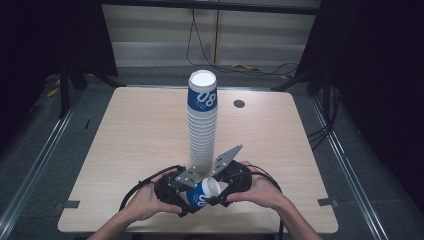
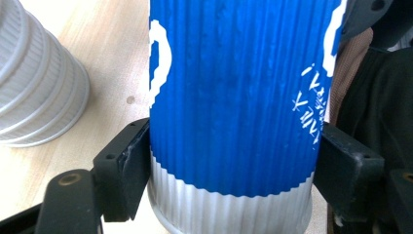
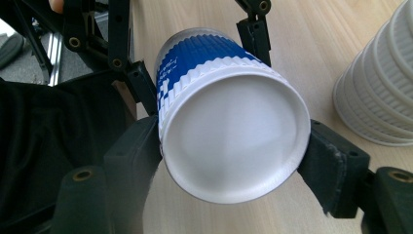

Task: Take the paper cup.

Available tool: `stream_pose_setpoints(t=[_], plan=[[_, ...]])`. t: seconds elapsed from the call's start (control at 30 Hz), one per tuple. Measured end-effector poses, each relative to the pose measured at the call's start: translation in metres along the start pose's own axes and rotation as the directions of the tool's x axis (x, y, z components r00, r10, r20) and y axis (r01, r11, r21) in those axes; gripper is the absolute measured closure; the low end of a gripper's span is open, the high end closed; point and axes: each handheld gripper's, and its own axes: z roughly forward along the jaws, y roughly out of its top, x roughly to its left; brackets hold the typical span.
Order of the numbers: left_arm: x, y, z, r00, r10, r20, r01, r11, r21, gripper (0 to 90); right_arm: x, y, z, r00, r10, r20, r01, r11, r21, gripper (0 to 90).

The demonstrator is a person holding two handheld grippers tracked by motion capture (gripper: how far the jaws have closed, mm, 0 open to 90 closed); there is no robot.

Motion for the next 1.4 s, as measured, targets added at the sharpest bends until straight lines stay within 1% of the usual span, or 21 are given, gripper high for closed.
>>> stream_pose_setpoints(t=[0.07, 0.13, 0.17, 0.2, 0.4, 0.43, 0.5, 0.57, 0.6, 0.7, 0.77, 0.8, 0.83, 0.87, 0.93, 1.07, 1.1, 1.2, 1.23, 1.3, 1.4], plan=[[0.000, 0.000, 0.001, 1.0000, 0.003, 0.000, -0.003, 1.0000, 0.006, 22.9, 0.000, 0.001, 0.000, 1.0000, 0.009, -0.003, -0.009, 1.000, 0.015, 26.7], [-0.001, 0.000, 0.001, 0.9999, 0.015, 0.002, -0.015, 0.9998, 0.014, 23.0, -0.001, 0.002, 0.001, 0.9999, -0.011, -0.008, 0.011, 1.000, 0.024, 25.4], [-0.001, 0.000, 0.001, 0.9999, 0.015, 0.003, -0.015, 0.9996, 0.023, 23.0, -0.001, 0.004, 0.002, 0.9998, -0.016, -0.013, 0.017, 0.999, 0.042, 25.3], [-0.001, 0.000, 0.002, 0.9999, 0.017, 0.002, -0.017, 0.9996, 0.021, 23.0, 0.000, 0.004, 0.003, 0.9999, -0.015, -0.006, 0.015, 0.998, 0.055, 25.2], [-0.003, 0.002, 0.005, 0.9998, 0.018, 0.010, -0.018, 0.9991, 0.039, 23.0, -0.001, 0.009, 0.006, 0.9991, -0.023, -0.036, 0.026, 0.995, 0.095, 27.1], [-0.004, 0.001, 0.005, 0.9998, 0.019, 0.007, -0.019, 0.9989, 0.042, 23.0, -0.001, 0.010, 0.007, 0.9982, -0.040, -0.044, 0.044, 0.995, 0.094, 28.1], [-0.004, 0.001, 0.006, 0.9997, 0.023, 0.010, -0.023, 0.9985, 0.050, 23.0, 0.000, 0.011, 0.008, 0.9973, -0.061, -0.040, 0.065, 0.993, 0.102, 28.2], [-0.004, 0.001, 0.005, 0.9997, 0.024, 0.004, -0.025, 0.9982, 0.054, 23.0, 0.000, 0.012, 0.009, 0.9976, -0.057, -0.040, 0.061, 0.991, 0.120, 28.1], [-0.003, 0.001, 0.004, 0.9997, 0.024, -0.002, -0.024, 0.9984, 0.051, 23.0, 0.000, 0.012, 0.010, 0.9979, -0.048, -0.043, 0.053, 0.991, 0.126, 27.8], [-0.002, 0.002, 0.003, 0.9997, 0.023, -0.001, -0.023, 0.9989, 0.042, 23.0, -0.003, 0.012, 0.012, 0.9975, -0.053, -0.046, 0.058, 0.991, 0.117, 27.2], [-0.003, 0.003, 0.002, 0.9996, 0.030, -0.002, -0.030, 0.9986, 0.044, 23.0, -0.001, 0.014, 0.013, 0.9983, -0.038, -0.044, 0.043, 0.990, 0.135, 26.5], [-0.004, 0.003, 0.002, 0.9996, 0.029, -0.004, -0.029, 0.9987, 0.041, 23.0, -0.001, 0.014, 0.014, 0.9980, -0.041, -0.048, 0.047, 0.990, 0.133, 25.8], [-0.004, 0.003, 0.002, 0.9996, 0.029, -0.002, -0.029, 0.9988, 0.039, 23.0, -0.001, 0.015, 0.014, 0.9978, -0.042, -0.051, 0.049, 0.990, 0.135, 26.1], [-0.004, 0.003, 0.002, 0.9995, 0.032, -0.001, -0.032, 0.9988, 0.038, 22.9, -0.002, 0.015, 0.015, 0.9969, -0.053, -0.058, 0.060, 0.991, 0.123, 27.7], [-0.003, 0.002, 0.002, 0.9994, 0.035, -0.001, -0.035, 0.9987, 0.036, 22.9, -0.001, 0.015, 0.014, 0.9970, -0.054, -0.056, 0.061, 0.990, 0.124, 28.0], [-0.003, 0.001, 0.002, 0.9996, 0.028, 0.002, -0.028, 0.9992, 0.030, 22.1, -0.002, 0.015, 0.015, 0.9968, -0.053, -0.060, 0.060, 0.990, 0.127, 28.4], [-0.004, 0.001, 0.002, 0.9996, 0.030, 0.002, -0.030, 0.9992, 0.028, 21.7, -0.002, 0.015, 0.014, 0.9973, -0.039, -0.063, 0.047, 0.989, 0.137, 28.4], [-0.003, 0.000, 0.002, 0.9996, 0.027, 0.001, -0.027, 0.9996, 0.008, 20.6, -0.002, 0.014, 0.012, 0.9979, -0.029, -0.059, 0.037, 0.990, 0.138, 28.4], [-0.002, -0.001, 0.001, 0.9996, 0.028, -0.002, -0.028, 0.9996, -0.008, 20.4, -0.002, 0.014, 0.012, 0.9979, -0.027, -0.058, 0.035, 0.991, 0.132, 28.4], [0.000, -0.001, -0.001, 0.9999, 0.009, 0.011, -0.009, 0.9998, -0.018, 19.7, -0.002, 0.013, 0.011, 0.9980, -0.028, -0.056, 0.035, 0.992, 0.124, 28.4], [0.002, -0.002, -0.003, 1.0000, -0.006, -0.002, 0.006, 0.9988, -0.048, 16.5, -0.003, 0.013, 0.010, 0.9983, -0.029, -0.050, 0.035, 0.991, 0.126, 28.4]])
